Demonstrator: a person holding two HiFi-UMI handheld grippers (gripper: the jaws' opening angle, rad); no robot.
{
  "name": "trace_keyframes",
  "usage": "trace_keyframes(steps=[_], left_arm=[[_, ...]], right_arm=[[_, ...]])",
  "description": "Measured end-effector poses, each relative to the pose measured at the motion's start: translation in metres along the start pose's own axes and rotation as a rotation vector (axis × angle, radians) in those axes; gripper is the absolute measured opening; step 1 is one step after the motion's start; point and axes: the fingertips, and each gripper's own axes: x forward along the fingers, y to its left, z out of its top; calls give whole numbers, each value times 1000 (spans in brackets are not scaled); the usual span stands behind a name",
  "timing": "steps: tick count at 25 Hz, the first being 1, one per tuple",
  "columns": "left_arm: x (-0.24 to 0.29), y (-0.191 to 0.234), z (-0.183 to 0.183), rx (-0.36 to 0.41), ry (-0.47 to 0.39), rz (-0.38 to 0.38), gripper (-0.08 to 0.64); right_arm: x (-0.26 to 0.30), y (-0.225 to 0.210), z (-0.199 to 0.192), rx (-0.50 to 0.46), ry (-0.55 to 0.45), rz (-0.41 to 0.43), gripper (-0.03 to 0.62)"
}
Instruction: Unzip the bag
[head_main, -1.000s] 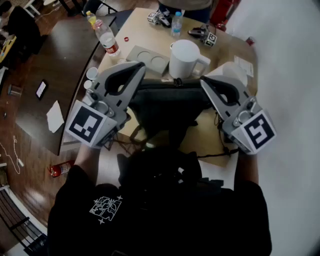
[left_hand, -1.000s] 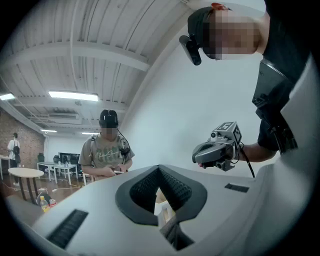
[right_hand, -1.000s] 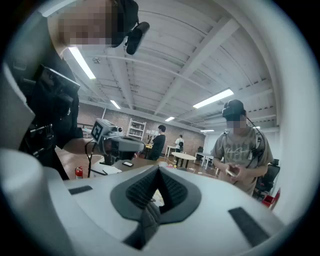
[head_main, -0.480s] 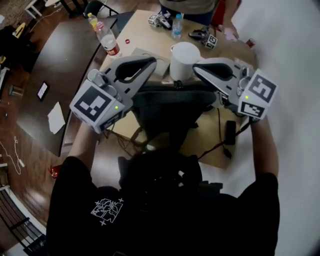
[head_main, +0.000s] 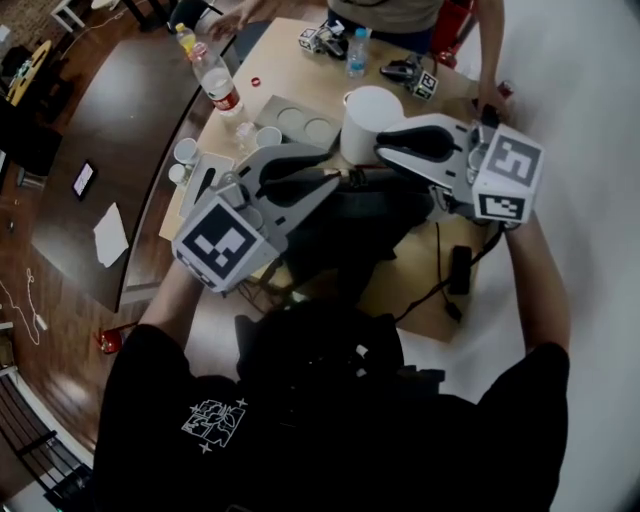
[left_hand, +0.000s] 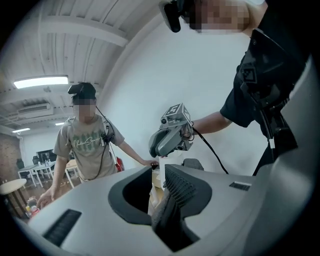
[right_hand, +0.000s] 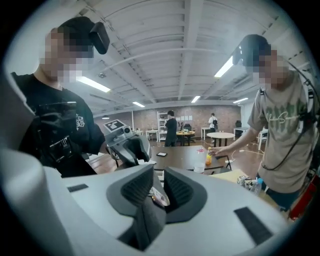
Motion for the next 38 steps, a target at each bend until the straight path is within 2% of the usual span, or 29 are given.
trace_keyframes(steps=[5,9,15,20,25,28,34,38], left_arm=[[-4,-10,-3,-58,-31,-17,81],[-7,-21,-4,-90,-38,-26,81],[-12,-35,2,-86,-51,-32,81],[-13,-40,-1,-102,-53,-33,81],[-17,-49,-1,-120,-55,-38,81],[-17,-53,0,-114,-55,-41,81],[-16,-51,1,-113,-61,-39,81],[-17,-54,0,-110,-59,-36,81]], right_arm=[[9,11,-20,37,123,178,157],[14,18,-32,99,177,305,161],[17,33,-47,168,300,519,163],[22,41,-58,326,388,708,199],[25,46,-59,478,416,841,199],[25,57,-60,530,453,941,199],[27,63,-59,547,502,1047,198],[21,66,-54,520,494,1064,195]])
